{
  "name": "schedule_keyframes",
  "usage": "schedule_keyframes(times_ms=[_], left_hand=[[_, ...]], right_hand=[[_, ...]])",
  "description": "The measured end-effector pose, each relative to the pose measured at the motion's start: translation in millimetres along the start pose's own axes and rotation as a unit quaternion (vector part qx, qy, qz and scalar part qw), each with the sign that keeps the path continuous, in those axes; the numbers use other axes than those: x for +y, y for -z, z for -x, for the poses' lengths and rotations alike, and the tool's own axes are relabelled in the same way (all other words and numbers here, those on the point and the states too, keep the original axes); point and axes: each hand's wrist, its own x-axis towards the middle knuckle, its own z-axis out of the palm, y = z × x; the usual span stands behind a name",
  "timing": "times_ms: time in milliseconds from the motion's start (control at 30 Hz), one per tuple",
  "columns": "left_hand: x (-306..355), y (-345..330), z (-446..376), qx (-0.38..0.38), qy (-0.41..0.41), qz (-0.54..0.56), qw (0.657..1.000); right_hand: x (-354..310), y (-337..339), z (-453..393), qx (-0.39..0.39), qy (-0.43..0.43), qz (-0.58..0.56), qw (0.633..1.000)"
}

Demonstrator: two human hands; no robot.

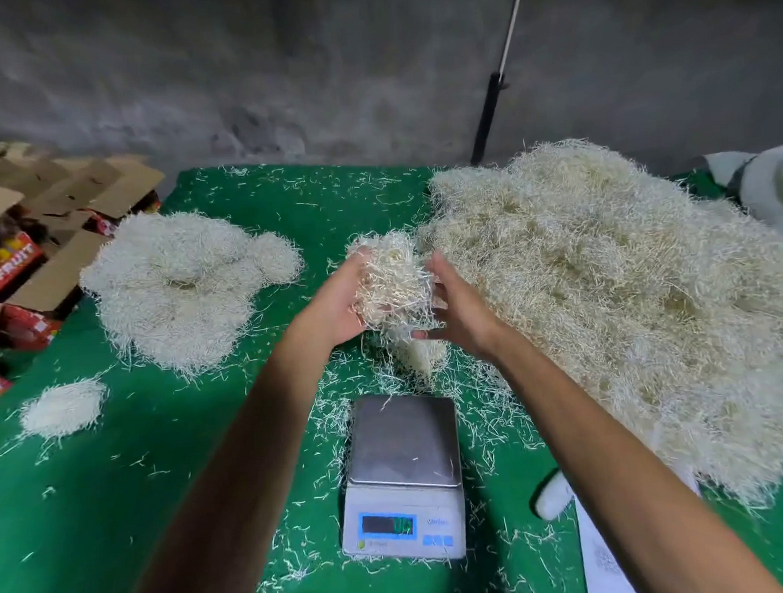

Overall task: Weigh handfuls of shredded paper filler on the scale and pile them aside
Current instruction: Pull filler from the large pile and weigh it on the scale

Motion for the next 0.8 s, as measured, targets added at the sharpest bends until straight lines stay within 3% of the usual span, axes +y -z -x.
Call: schedule_keyframes(times_ms=[67, 133, 200, 233, 333, 400, 467, 567, 633, 667, 700, 800], left_hand=[[-26.9, 2.9, -3.7, -0.039, 0.013, 0.012, 0.999], [-52.2, 5.1, -10.3, 0.067, -0.022, -0.064, 0.995], [-70.4, 14.8, -10.3, 0.177, -0.119, -0.179, 0.96], [-79.5, 23.0, -9.2, 0.189, -0.147, -0.218, 0.946], [-121.1, 51.3, -8.6, 0.161, -0.107, -0.287, 0.938], [-149.7, 70.3, -1.8, 0.116, -0.07, -0.357, 0.924], [-171.6, 94.9, 8.0, 0.054, -0.064, -0.39, 0.917], [-197.4, 132.6, 28.0, -0.004, -0.116, -0.372, 0.921], [-221.5, 143.3, 42.2, 0.059, -0.127, -0.283, 0.949], [-238.3, 147.7, 45.9, 0.091, -0.123, -0.285, 0.946], [-259.1, 152.2, 48.2, 0.12, -0.101, -0.342, 0.927], [-324.8, 160.6, 59.6, 0.17, -0.075, -0.596, 0.781]], right_hand=[[14.4, -8.9, 6.0, -0.024, -0.039, -0.061, 0.997], [36.7, -8.4, 7.5, 0.049, -0.054, -0.04, 0.996], [60.6, -4.5, 13.1, 0.145, -0.063, -0.018, 0.987], [73.2, -0.4, 15.9, 0.167, -0.07, 0.009, 0.983], [108.3, 9.0, 32.0, 0.082, -0.094, 0.142, 0.982], [132.1, 15.8, 48.8, 0.053, -0.105, 0.287, 0.951], [159.7, 28.7, 68.7, 0.144, -0.106, 0.35, 0.92], [208.5, 43.2, 107.6, 0.316, -0.087, 0.205, 0.922], [246.3, 38.6, 131.0, 0.318, -0.114, 0.206, 0.918], [264.2, 33.0, 142.3, 0.301, -0.133, 0.231, 0.915], [279.8, 25.8, 152.8, 0.297, -0.147, 0.251, 0.91], [307.4, 9.5, 174.2, 0.354, -0.176, 0.226, 0.89]])
